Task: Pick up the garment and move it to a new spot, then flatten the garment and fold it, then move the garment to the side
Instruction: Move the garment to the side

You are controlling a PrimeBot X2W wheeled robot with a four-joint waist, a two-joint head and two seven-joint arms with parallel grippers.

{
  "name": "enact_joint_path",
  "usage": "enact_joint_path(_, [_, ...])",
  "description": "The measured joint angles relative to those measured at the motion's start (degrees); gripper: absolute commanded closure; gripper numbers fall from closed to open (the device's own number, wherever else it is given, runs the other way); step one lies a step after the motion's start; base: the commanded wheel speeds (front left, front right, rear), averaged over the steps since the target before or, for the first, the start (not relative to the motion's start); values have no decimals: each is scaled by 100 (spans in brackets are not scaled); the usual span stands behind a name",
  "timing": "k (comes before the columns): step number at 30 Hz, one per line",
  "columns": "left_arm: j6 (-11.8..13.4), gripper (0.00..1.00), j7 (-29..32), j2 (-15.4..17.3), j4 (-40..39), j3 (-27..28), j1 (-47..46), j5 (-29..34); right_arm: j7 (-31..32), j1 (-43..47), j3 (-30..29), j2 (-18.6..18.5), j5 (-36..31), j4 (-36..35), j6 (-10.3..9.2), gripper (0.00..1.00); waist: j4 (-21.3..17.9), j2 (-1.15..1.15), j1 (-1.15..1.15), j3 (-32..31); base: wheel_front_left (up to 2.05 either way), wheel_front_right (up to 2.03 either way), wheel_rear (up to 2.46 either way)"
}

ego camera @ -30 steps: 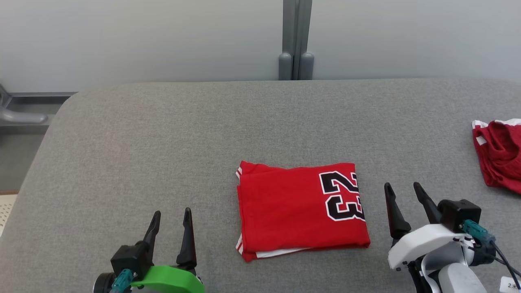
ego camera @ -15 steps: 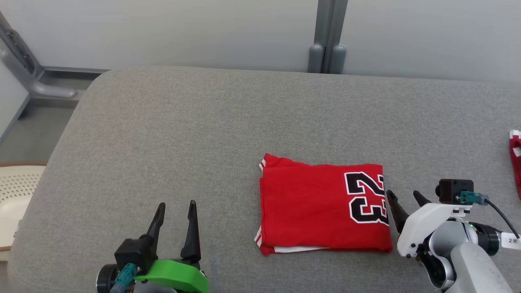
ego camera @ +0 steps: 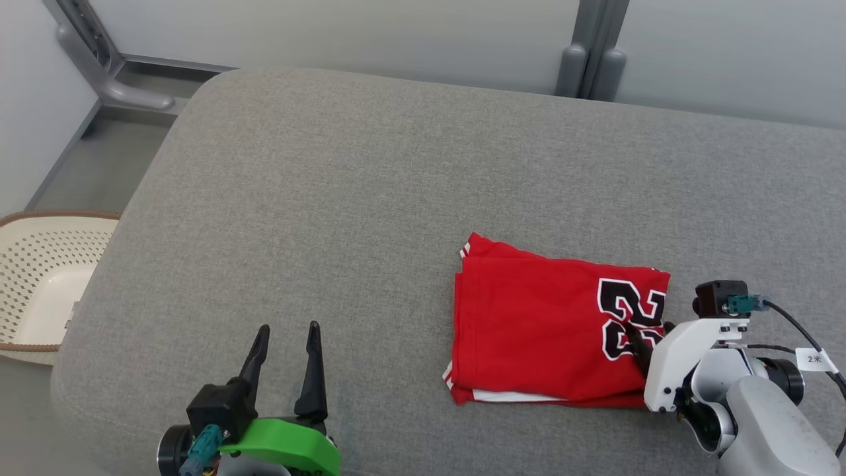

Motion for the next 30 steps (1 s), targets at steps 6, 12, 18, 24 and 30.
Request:
enact_joint_path(6, [-14, 0, 0, -3, -8, -55, 2, 9, -210, -208, 244, 0, 32, 231, 1, 100, -98, 0, 0, 3, 0, 0, 0])
enact_joint_path(12, [-26, 0, 0, -5, -68, -104, 3, 35, -370, -392, 330, -194, 44, 257, 8, 100, -452, 0, 0, 14, 0, 0, 0])
enact_joint_path(18, [-24, 0, 0, -9, -124, -124, -30, 53, -491, -513, 138, -592, 1, 42, 8, 100, -1040, 0, 0, 73, 0, 0, 0])
enact_joint_path(24, [-55, 0, 0, -13, -190, -174, -289, 194, -483, -682, -98, -732, -100, -319, 7, 100, -1822, 0, 0, 210, 0, 0, 0])
enact_joint_path(30, [-103, 0, 0, -12, -190, -257, -569, 275, -470, -830, -219, -665, -147, -571, 7, 100, -2584, 0, 0, 404, 0, 0, 0])
